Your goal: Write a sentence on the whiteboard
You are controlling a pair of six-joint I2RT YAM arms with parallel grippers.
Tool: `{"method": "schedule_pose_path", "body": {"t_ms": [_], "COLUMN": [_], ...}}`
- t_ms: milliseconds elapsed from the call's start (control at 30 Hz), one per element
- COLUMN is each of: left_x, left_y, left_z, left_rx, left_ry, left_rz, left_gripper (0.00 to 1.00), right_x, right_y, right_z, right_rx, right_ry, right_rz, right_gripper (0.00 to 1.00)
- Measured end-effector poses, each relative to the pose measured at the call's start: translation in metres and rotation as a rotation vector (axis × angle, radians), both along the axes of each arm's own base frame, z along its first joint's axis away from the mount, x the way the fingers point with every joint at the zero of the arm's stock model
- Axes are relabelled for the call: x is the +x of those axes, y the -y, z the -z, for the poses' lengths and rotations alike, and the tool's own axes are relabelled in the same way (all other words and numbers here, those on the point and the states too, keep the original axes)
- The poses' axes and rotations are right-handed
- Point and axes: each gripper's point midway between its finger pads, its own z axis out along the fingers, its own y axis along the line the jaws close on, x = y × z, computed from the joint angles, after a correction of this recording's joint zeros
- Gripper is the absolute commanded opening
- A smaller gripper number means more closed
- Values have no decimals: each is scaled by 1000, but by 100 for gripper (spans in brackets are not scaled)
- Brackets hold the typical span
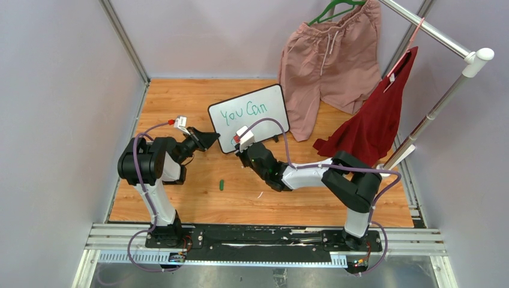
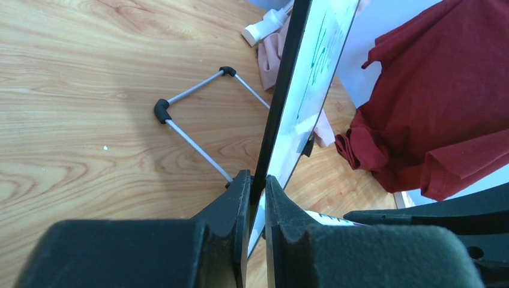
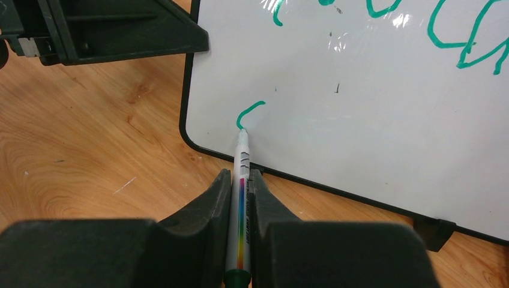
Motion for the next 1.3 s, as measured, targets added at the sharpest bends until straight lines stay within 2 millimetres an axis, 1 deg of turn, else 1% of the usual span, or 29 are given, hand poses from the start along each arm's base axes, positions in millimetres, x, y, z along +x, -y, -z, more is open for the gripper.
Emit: {"method": "schedule_pose_path", "body": {"t_ms": [500, 633, 1000, 1167, 1300], "left_x": [1, 1, 1, 2, 2], "left_y": [-1, -1, -1, -1, -1], "left_z": [1, 1, 1, 1, 1], "left_rx": [0, 0, 0, 0, 0], "left_ry": [-1, -1, -1, -2, -2], "left_rz": [-5, -8, -11, -13, -14], "left_gripper": [0, 0, 0, 0, 0], "right_x": [5, 9, 25, 34, 35], "right_y": [6, 5, 1, 4, 4], "right_z": [-2, -7, -32, -38, -40], "right_rx": [-13, -16, 11, 13, 12], "right_ry": [7, 18, 57, 66, 66], "right_rz": [24, 25, 42, 58, 59], "right_gripper": [0, 0, 0, 0, 0]}}
